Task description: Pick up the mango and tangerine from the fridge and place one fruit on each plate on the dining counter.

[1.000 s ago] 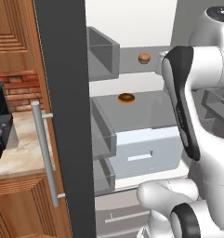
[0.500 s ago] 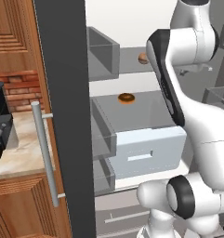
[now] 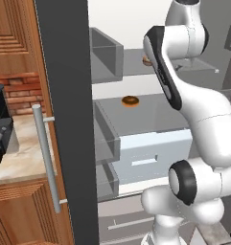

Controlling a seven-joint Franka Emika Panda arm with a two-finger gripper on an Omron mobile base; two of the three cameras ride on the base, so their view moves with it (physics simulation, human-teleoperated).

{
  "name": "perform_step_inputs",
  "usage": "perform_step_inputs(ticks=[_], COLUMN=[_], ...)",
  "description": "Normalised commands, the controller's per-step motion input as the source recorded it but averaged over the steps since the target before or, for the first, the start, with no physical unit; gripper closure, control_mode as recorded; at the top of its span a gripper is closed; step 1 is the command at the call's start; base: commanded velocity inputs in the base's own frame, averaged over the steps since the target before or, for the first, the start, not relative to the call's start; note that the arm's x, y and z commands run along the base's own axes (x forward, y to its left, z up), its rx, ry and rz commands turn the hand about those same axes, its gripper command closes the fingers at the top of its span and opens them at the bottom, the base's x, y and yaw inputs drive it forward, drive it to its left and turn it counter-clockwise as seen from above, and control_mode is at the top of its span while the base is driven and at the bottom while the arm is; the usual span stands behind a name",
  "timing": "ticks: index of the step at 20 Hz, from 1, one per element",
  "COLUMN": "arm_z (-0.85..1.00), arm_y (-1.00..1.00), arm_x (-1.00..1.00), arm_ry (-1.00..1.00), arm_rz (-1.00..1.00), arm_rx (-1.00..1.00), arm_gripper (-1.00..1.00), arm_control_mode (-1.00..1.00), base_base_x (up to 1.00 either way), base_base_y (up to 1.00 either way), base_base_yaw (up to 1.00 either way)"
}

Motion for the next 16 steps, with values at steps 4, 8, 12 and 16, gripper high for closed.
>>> perform_step_inputs(ticks=[4, 8, 12, 16], arm_z=[-0.14, -0.10, -0.03, 0.00], arm_y=[0.00, -0.01, -0.06, -0.01], arm_x=[0.60, 0.65, 0.56, 0.55], arm_ry=[0.03, 0.11, 0.06, 0.01], arm_rz=[0.05, 0.04, 0.00, 0.00], arm_rx=[-0.01, -0.01, 0.00, 0.00], arm_gripper=[-1.00, -1.00, -1.00, -1.00], arm_control_mode=[-1.00, -1.00, -1.00, -1.00], base_base_x=[0.00, 0.00, 0.00, 0.00], base_base_y=[0.00, 0.00, 0.00, 0.00], base_base_yaw=[0.00, 0.00, 0.00, 0.00])
